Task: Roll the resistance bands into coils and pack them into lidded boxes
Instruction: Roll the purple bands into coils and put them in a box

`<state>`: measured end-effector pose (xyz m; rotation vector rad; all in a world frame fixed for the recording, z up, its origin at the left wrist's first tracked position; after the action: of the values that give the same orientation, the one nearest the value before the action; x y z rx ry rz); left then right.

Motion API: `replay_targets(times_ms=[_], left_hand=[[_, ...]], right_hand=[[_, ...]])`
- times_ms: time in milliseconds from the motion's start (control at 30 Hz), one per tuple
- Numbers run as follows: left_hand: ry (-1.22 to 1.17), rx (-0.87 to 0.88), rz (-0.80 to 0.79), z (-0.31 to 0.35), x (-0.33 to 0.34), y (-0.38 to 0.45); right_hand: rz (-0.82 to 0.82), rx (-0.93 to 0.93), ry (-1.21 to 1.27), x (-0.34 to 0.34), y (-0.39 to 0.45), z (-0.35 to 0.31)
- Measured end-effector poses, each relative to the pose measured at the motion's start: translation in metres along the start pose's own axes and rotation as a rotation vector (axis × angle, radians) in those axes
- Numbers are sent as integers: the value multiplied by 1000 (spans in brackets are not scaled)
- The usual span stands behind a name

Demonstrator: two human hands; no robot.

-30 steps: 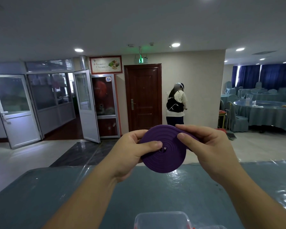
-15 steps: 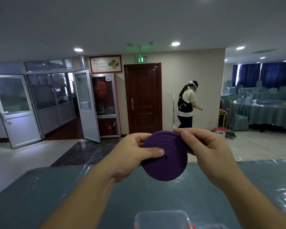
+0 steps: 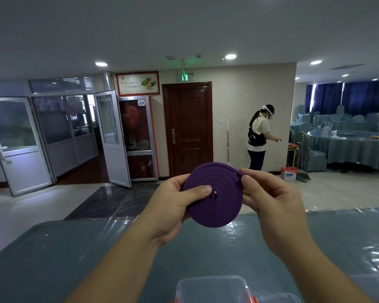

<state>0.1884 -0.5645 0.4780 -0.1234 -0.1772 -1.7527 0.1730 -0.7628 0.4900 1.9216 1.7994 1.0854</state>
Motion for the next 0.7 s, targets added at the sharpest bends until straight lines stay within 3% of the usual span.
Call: replay_targets(times_ms=[300,700], left_hand=[[-97,-44,41,-18,1,4],[-112,-78,58,-44,24,13]], right_hand=[[-94,76,-40,8,-22,11],[54,132,-8,-27,-30,22]])
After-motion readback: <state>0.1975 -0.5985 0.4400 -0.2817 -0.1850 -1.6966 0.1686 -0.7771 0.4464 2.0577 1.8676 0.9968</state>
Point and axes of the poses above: each hand's wrist, its own y-axis towards the middle knuckle, its own x-axis out of the palm, z = x × y, the point moved 10 cm from there along y, towards the middle knuckle, and after that the axes turned 10 degrees about -x, right-handed, at the moved point
